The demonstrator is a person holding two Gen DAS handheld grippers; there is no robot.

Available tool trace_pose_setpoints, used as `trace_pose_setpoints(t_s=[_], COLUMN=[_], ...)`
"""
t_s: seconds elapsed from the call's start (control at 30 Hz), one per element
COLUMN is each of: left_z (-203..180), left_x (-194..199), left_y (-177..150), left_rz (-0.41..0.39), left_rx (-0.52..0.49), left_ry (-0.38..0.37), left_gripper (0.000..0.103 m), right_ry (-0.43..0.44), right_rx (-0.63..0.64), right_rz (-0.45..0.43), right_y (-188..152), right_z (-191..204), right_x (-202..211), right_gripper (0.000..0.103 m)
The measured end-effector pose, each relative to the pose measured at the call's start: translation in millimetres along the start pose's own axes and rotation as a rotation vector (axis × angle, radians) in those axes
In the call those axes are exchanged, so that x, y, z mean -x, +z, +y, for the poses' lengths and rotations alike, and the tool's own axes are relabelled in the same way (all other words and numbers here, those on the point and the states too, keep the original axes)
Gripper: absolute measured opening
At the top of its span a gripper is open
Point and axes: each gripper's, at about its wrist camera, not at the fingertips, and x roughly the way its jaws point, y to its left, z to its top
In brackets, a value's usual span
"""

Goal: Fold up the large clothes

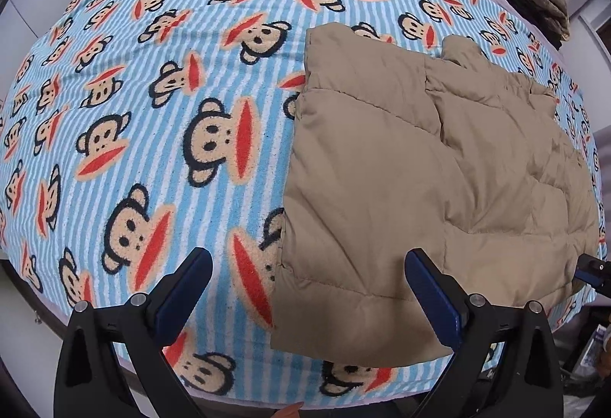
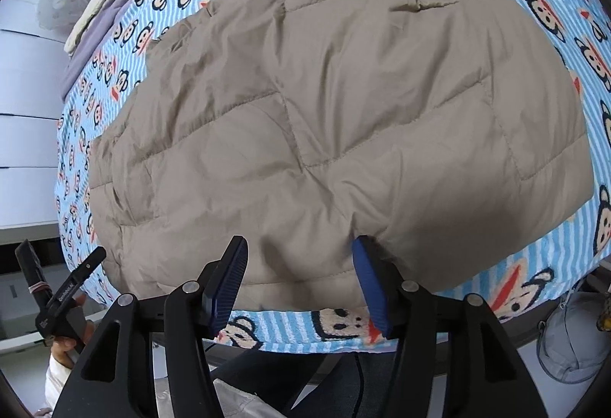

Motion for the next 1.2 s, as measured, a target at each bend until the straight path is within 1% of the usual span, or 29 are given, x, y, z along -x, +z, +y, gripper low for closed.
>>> trace_pose_setpoints(t_s=[0.17, 0.37, 0.53, 0.63, 0.67, 0.77, 0.83, 0.9, 1.03, 1.1, 1.13, 1.2], left_z=[-1.3, 0.9, 5.3, 10.4, 12.9, 20.8, 28.2, 35.9, 37.4, 28.8, 21.2, 2.4], left_x=[-4.7, -9.9, -11.4, -13.2, -14.5, -18.5, -23.2, -34.8, -65.9, -83.1, -90.1, -101.6], left_y=[2.2, 3.9, 5.2, 7.3, 8.8, 17.6, 27.6, 38.8, 54.1, 57.8, 57.8, 58.4], left_rz=[0.018, 0.033, 0.039, 0.029, 0.031, 0.042, 0.061, 0.110, 0.190, 0.245, 0.268, 0.305], left_rx=[-0.021, -0.041, -0.037, -0.037, -0.039, -0.040, -0.023, 0.001, 0.027, 0.020, 0.006, -0.040], left_ry=[0.001, 0.023, 0.026, 0.030, 0.017, -0.093, -0.210, -0.341, -0.514, -0.589, -0.615, -0.644], left_gripper=[0.101, 0.101, 0.101, 0.101, 0.101, 0.101, 0.101, 0.101, 0.101, 0.101, 0.101, 0.101], right_ry=[0.027, 0.035, 0.029, 0.026, 0.026, 0.020, 0.012, 0.005, -0.012, -0.021, -0.024, -0.027], right_rx=[0.046, 0.101, 0.085, 0.071, 0.069, 0.070, 0.074, 0.080, 0.090, 0.095, 0.095, 0.093], right_rz=[-0.013, 0.014, 0.041, 0.048, 0.048, 0.048, 0.051, 0.055, 0.063, 0.067, 0.069, 0.072], right_y=[-2.9, -9.1, -13.0, -13.9, -14.0, -14.5, -15.2, -16.5, -16.8, -16.2, -16.1, -16.2], right_z=[24.2, 51.2, 54.4, 52.5, 52.2, 51.5, 50.9, 51.0, 51.9, 52.9, 53.2, 54.1], right_x=[-0.8, -19.1, -35.0, -39.3, -39.6, -41.5, -43.2, -45.1, -49.1, -50.6, -51.4, -52.5], right_gripper=[0.061, 0.061, 0.061, 0.061, 0.061, 0.061, 0.061, 0.061, 0.061, 0.061, 0.061, 0.062])
